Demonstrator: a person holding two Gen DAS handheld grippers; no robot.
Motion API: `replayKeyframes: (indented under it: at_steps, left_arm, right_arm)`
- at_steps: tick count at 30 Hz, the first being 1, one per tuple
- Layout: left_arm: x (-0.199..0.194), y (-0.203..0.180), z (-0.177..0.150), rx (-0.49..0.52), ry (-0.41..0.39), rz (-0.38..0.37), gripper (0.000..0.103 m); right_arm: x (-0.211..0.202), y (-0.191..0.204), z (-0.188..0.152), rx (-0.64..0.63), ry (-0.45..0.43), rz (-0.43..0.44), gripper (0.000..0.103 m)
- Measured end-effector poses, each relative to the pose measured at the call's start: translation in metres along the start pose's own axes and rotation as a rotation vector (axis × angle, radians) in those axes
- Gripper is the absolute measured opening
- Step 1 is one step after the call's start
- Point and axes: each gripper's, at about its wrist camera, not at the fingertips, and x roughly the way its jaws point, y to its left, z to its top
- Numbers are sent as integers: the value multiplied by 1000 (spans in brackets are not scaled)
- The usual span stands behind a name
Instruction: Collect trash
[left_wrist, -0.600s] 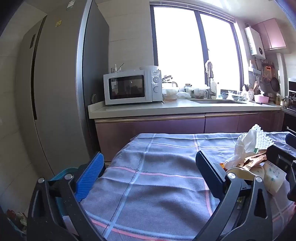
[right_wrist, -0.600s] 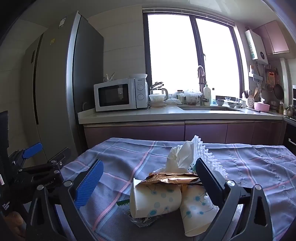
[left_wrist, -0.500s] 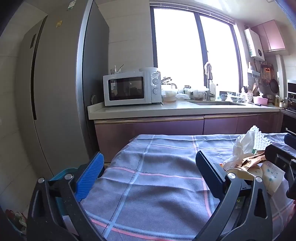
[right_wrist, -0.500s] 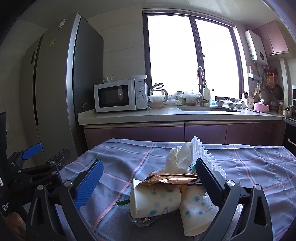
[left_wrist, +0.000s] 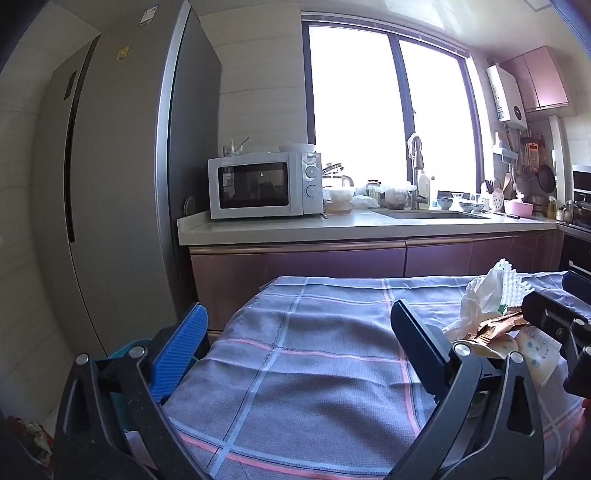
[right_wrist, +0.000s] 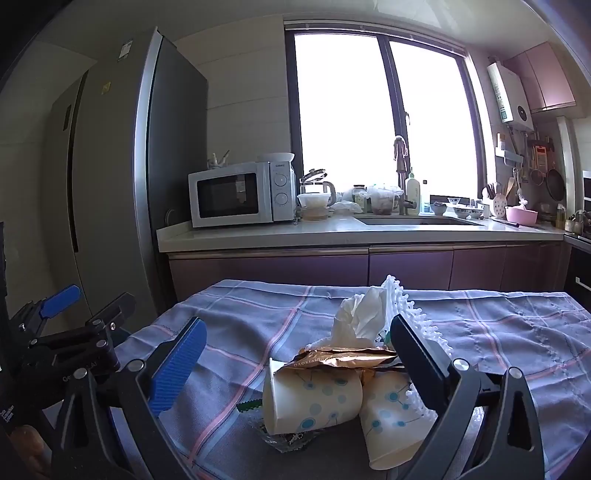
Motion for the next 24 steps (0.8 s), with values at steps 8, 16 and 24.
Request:
replayKeyframes:
  at_steps: [8, 16, 24]
  left_arm:
    - [-4, 0, 1, 3, -19, 0, 98]
    - [-6, 1, 1, -5, -26, -3, 98]
    - [-6, 2, 1, -10, -25, -9, 98]
  right_arm:
    - [-1, 1, 1, 0, -2, 6, 96]
    - [-2, 0, 0, 2, -7, 13, 96]
    - [-3, 1, 0, 1, -7, 17, 96]
